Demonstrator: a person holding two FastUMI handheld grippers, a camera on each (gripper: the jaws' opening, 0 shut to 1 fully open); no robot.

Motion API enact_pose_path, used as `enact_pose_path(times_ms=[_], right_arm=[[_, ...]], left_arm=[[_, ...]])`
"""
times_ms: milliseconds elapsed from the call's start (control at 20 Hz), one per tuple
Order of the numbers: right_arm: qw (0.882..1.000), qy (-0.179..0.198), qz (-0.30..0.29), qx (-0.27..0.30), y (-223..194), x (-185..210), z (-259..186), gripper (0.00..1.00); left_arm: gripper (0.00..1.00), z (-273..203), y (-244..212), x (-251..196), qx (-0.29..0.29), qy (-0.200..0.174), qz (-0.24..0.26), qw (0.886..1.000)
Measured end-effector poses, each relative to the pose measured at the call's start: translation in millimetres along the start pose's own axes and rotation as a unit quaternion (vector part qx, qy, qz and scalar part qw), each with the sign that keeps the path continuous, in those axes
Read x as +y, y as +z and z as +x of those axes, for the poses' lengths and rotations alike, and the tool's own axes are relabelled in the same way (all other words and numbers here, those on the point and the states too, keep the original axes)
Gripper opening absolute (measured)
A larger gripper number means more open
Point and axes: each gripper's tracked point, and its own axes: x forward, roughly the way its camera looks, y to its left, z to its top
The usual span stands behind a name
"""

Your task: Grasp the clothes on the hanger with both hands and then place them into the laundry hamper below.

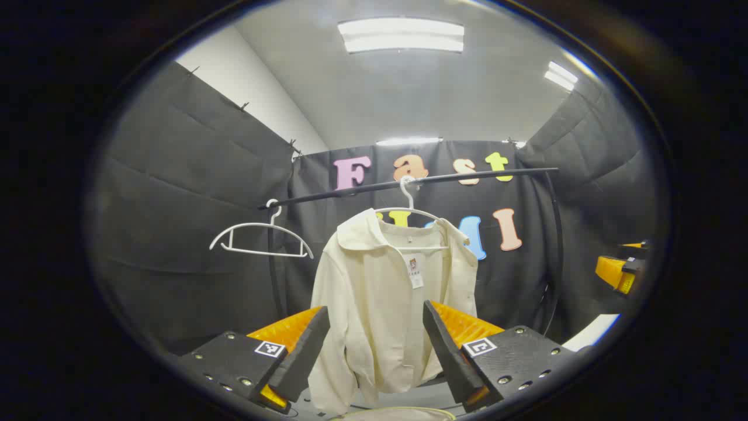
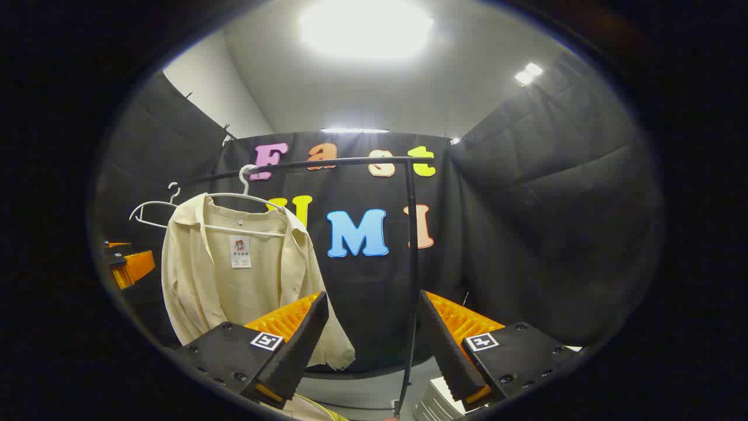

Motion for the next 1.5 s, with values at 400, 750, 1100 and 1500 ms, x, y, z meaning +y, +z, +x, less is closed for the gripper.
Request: enact_pose_path(times_ms=[400,750,1100,1500], right_arm=[[1.0,-0.004,-0.003,-0.004,1,6,-2,0.97],[1.0,-0.004,-0.001,-0.005,0,18,-4,0.97],[1.0,0.022,0.001,-0.004,1,45,2,0.98],[0.996,0.085,0.014,-0.024,14,71,59,0.98]], left_arm=[[0.94,0,1,7,-0.004,-0.003,0.008,1.0],[0.94,1,1,17,-0.003,-0.007,0.011,1.0],[0.94,8,3,18,-0.006,-0.007,-0.003,1.0],[0.94,41,23,-2,-0.025,0.013,0.005,1.0]])
